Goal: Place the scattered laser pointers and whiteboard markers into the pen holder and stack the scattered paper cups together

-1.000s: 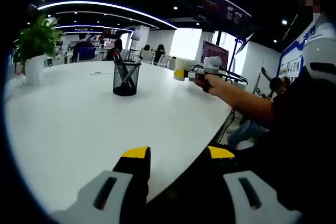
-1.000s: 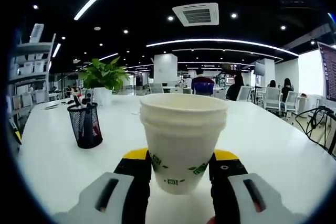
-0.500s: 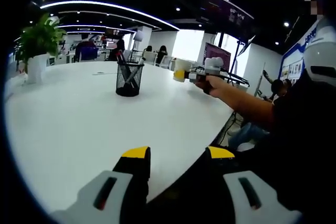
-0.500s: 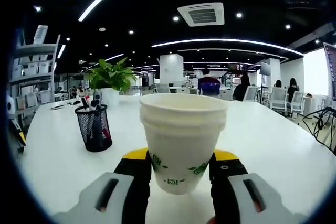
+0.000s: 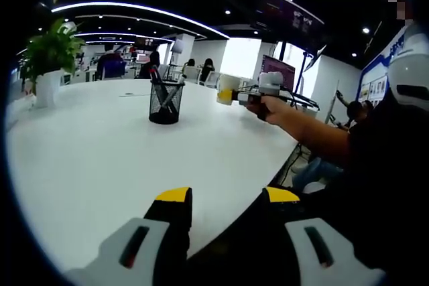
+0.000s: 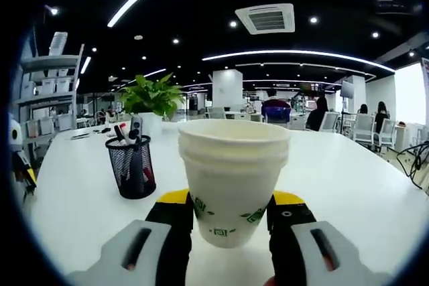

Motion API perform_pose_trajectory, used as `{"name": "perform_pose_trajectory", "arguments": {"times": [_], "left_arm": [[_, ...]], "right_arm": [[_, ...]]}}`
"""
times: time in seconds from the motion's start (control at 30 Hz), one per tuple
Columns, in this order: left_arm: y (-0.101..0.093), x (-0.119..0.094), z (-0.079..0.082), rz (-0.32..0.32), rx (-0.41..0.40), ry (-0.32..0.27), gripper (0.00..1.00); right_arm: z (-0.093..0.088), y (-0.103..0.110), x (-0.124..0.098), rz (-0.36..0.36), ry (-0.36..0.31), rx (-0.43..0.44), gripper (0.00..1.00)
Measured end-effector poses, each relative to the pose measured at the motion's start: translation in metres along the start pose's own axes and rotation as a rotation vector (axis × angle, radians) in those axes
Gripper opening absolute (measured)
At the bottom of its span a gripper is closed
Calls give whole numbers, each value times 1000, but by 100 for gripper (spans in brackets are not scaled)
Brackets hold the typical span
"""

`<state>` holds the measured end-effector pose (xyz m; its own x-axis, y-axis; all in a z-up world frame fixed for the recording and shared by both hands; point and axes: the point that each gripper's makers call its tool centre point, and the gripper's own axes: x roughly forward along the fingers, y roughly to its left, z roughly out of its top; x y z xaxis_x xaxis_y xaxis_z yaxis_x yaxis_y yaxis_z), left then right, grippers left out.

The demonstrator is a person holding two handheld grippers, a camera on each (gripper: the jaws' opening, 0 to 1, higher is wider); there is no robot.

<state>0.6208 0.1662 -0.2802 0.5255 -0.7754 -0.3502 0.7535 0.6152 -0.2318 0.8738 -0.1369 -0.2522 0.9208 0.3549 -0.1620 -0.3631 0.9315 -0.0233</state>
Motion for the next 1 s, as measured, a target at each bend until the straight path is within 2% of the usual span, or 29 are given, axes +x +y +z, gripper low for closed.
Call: {"name": "perform_pose_trajectory", "arguments": {"times": [0.13, 0.33, 1.0], "left_arm": [[0, -1, 0, 2, 1, 0, 43], [1, -2, 1, 8, 4, 2, 43], [2, -1, 1, 8, 6, 7, 43]], "right_arm": [[1, 4, 2, 10, 0, -5, 46], [9, 26, 13, 55, -9, -13, 46], [3, 63, 28, 131, 15, -31, 46]]}}
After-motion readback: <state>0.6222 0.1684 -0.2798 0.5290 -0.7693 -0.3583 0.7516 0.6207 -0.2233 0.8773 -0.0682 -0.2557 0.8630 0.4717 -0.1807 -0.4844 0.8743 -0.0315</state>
